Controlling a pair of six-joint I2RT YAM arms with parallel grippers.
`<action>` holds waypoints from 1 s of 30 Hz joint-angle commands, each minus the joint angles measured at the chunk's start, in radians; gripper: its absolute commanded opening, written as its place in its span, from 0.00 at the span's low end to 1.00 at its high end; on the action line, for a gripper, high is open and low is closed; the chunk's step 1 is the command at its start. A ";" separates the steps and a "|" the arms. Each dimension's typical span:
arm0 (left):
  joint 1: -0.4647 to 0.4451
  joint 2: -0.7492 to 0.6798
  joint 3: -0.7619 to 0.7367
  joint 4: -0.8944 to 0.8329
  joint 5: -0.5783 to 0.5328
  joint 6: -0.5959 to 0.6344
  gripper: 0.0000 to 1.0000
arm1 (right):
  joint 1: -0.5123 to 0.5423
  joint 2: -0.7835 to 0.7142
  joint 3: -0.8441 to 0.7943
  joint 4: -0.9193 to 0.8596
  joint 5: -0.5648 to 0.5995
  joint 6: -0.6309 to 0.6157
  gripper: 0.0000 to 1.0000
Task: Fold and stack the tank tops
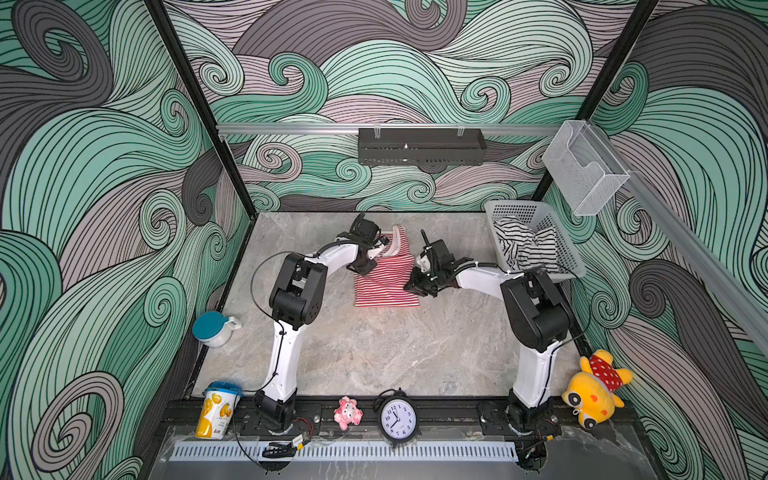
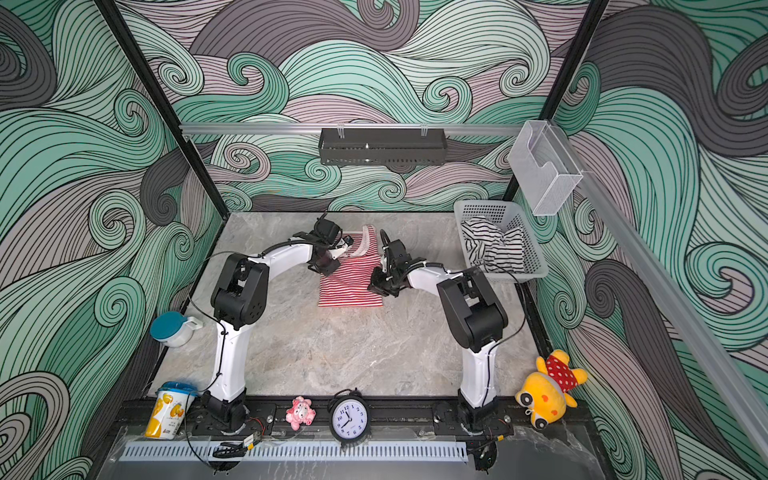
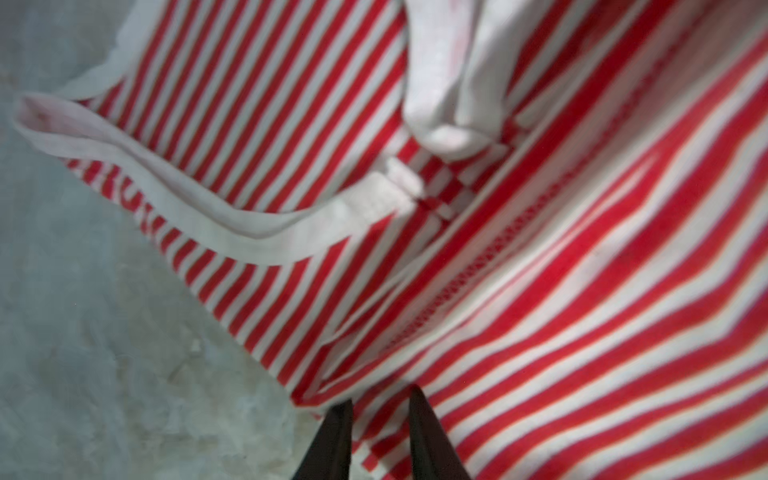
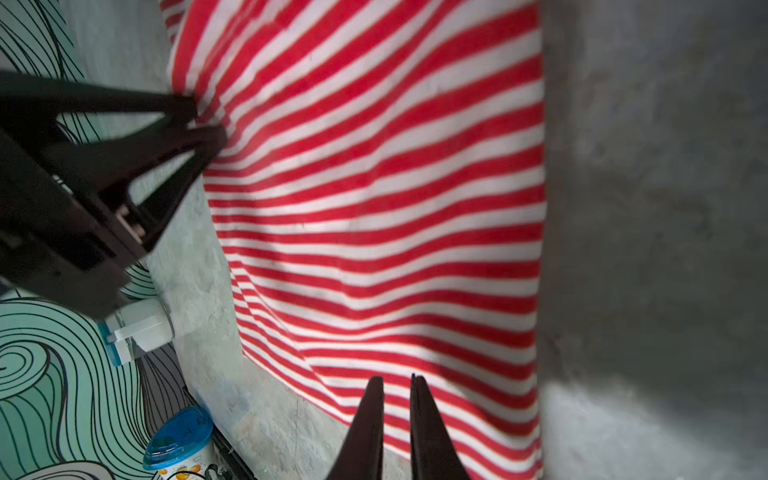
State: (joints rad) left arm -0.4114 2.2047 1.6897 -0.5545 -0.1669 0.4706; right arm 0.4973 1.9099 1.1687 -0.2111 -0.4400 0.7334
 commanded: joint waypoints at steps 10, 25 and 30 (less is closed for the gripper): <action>0.019 0.066 0.003 -0.054 -0.130 0.060 0.26 | 0.057 -0.096 -0.099 -0.029 0.168 0.036 0.26; 0.002 -0.108 -0.254 -0.009 -0.085 0.028 0.27 | 0.100 -0.118 -0.171 -0.142 0.218 -0.006 0.28; -0.004 -0.232 -0.386 0.032 -0.075 -0.006 0.28 | 0.137 -0.176 -0.222 -0.191 0.226 -0.012 0.28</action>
State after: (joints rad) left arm -0.4057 2.0197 1.3567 -0.4946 -0.2832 0.4961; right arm 0.6167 1.7645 0.9768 -0.3237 -0.2428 0.7326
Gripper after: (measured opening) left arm 0.276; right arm 0.283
